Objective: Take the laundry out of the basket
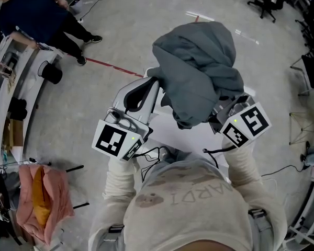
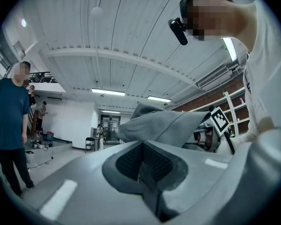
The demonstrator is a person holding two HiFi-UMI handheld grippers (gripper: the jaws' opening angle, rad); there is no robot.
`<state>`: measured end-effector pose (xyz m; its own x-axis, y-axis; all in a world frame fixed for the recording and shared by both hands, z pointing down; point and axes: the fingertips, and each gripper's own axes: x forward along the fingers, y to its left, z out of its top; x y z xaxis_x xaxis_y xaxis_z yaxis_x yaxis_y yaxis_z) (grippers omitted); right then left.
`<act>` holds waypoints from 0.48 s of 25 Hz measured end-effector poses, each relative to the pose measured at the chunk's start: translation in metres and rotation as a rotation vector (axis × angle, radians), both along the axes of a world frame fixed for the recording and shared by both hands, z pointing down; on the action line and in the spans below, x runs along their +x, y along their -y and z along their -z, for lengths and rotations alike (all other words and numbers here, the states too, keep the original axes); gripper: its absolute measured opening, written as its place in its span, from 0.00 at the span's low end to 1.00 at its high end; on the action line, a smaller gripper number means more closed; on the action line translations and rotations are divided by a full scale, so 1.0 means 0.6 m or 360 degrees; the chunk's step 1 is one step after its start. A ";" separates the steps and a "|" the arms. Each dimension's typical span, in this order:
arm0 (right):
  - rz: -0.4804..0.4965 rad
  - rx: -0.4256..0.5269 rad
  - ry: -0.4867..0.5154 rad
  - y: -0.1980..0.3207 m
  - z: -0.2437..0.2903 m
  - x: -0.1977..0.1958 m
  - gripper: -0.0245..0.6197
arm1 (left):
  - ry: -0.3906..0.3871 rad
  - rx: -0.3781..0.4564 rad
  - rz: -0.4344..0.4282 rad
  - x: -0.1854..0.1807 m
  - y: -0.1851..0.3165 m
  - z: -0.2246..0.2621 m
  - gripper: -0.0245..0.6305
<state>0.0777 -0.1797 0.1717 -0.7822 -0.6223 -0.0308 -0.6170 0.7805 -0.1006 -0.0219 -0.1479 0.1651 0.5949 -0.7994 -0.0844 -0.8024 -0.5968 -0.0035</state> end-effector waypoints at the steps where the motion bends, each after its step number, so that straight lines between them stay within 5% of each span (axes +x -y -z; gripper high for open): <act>1: 0.0000 0.0003 -0.0010 -0.001 -0.001 -0.001 0.37 | -0.0002 0.0000 0.0001 0.000 -0.001 0.001 0.04; 12: 0.0044 0.0051 -0.0023 -0.003 0.004 -0.006 0.37 | 0.0007 0.0008 0.0032 0.004 -0.001 0.010 0.04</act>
